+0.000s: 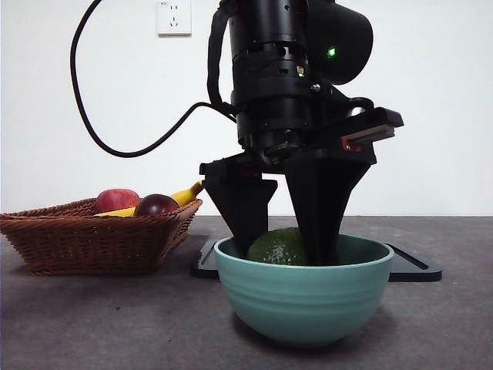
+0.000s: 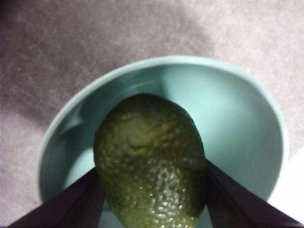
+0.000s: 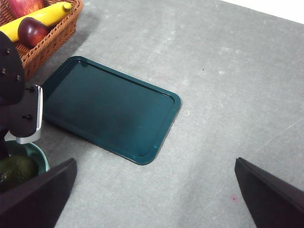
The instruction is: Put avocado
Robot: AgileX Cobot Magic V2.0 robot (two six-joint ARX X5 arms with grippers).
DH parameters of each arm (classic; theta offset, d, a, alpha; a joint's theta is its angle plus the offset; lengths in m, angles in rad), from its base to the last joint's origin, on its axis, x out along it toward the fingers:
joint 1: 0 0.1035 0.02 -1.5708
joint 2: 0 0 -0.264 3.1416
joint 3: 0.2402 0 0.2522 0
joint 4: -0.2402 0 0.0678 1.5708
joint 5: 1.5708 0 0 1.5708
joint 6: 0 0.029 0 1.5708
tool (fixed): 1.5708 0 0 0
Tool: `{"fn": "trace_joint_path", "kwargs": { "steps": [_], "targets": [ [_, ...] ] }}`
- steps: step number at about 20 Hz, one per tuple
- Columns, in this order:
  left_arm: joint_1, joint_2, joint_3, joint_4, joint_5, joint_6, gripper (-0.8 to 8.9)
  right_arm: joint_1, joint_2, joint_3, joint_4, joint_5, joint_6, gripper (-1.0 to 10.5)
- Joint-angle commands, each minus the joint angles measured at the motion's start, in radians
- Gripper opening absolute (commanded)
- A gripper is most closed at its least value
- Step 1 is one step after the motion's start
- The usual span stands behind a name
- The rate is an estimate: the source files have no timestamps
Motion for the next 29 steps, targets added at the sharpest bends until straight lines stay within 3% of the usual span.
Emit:
{"fn": "trace_joint_path", "kwargs": {
  "steps": [1,6,9,11,20,29],
  "targets": [
    [-0.015,0.019,0.018,0.004,0.002,0.001,1.51,0.000,0.004,0.011,0.009,-0.003,0.001,8.1],
    [-0.021,0.019,0.018,0.004,0.002,0.002,1.80,0.000,0.004,0.011,0.009,-0.003,0.001,8.1],
    [-0.023,0.019,0.018,0.004,0.002,0.005,4.20,0.000,0.004,0.011,0.009,-0.003,0.001,8.1],
    [-0.023,0.019,0.018,0.004,0.002,0.008,4.81,0.000,0.003,0.011,0.008,-0.003,0.001,8.1],
    [-0.024,-0.065,0.055,-0.023,0.003,0.025,4.77,0.000,0.004,0.011,0.008,-0.003,0.001,8.1],
    [-0.015,-0.407,0.055,-0.038,-0.024,0.088,4.78,0.000,0.004,0.011,0.009,-0.003,0.001,8.1]
  ]
}}
